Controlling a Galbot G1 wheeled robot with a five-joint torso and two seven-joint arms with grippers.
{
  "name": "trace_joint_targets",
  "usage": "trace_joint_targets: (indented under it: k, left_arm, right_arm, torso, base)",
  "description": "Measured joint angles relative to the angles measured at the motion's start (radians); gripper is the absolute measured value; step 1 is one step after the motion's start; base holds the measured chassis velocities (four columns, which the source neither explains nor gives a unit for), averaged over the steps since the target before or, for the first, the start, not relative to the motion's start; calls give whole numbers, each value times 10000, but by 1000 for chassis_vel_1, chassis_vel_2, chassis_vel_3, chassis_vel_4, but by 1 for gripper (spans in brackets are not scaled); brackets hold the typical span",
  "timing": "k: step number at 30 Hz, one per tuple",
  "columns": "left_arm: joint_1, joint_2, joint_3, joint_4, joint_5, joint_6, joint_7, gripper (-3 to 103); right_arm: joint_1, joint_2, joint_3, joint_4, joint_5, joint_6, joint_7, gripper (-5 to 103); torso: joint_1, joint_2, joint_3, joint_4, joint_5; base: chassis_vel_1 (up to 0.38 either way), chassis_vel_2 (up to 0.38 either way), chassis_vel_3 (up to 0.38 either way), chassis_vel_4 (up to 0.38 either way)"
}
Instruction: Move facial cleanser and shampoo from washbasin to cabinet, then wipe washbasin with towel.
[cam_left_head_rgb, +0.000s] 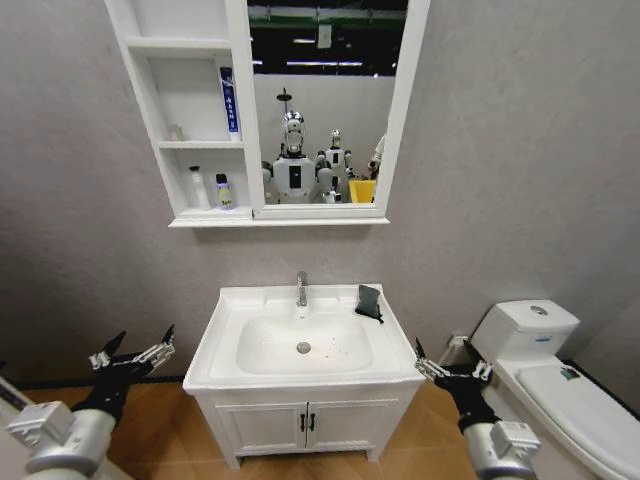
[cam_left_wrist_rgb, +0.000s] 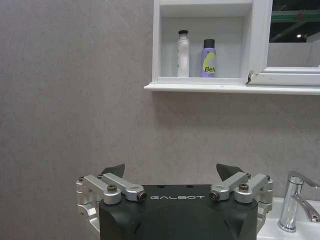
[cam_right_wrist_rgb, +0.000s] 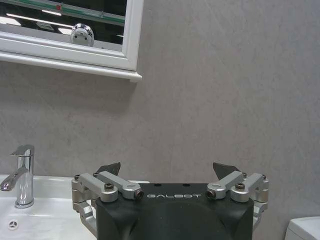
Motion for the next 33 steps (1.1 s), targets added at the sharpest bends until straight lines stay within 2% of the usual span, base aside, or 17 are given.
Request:
trace_joint_targets:
  k: [7, 15, 25, 29, 30, 31, 33]
  left_arm:
    - [-7, 34, 24, 30, -32, 5, -26, 100]
    - [-9, 46, 32, 42, -51, 15, -36, 100]
    - [-7, 54, 38, 49, -62, 21, -45, 100]
    - [-9, 59, 42, 53, -66, 24, -46, 100]
    - [-9, 59, 42, 53, -66, 24, -46, 100]
    - [-9, 59, 43, 53, -67, 26, -46, 100]
    - [-8, 59, 43, 55, -70, 28, -51, 100]
  right_arm:
    - [52, -83, 70, 100, 415, -286, -56, 100]
    - [148, -74, -33, -239, 335, -299, -138, 100]
    - [441, -327, -142, -607, 500, -421, -68, 100]
    - [988, -1066, -149, -1154, 1434, -853, 129, 100]
    - [988, -1066, -149, -1154, 1434, -853, 129, 100]
    - [1539, -1711, -162, -1552, 2150, -1073, 392, 100]
    - [2580, -2781, -250, -2293, 3275, -1551, 691, 100]
  torso:
    - [0, 1, 0, 1, -1]
    - [-2, 1, -1, 0, 0]
    - [1, 0, 0, 1, 1]
    - [19, -8, 6, -4, 2]
    - [19, -8, 6, -4, 2]
    - [17, -8, 6, 2, 5]
    - [2, -4, 1, 1, -6]
  base:
    - [0, 0, 0, 0]
    - [-24, 14, 17, -20]
    - [-136, 142, 162, -149]
    - [-171, 127, 155, -138]
    - [-159, 88, 96, -127]
    - [-59, 51, 27, 10]
    - [-6, 26, -6, -7]
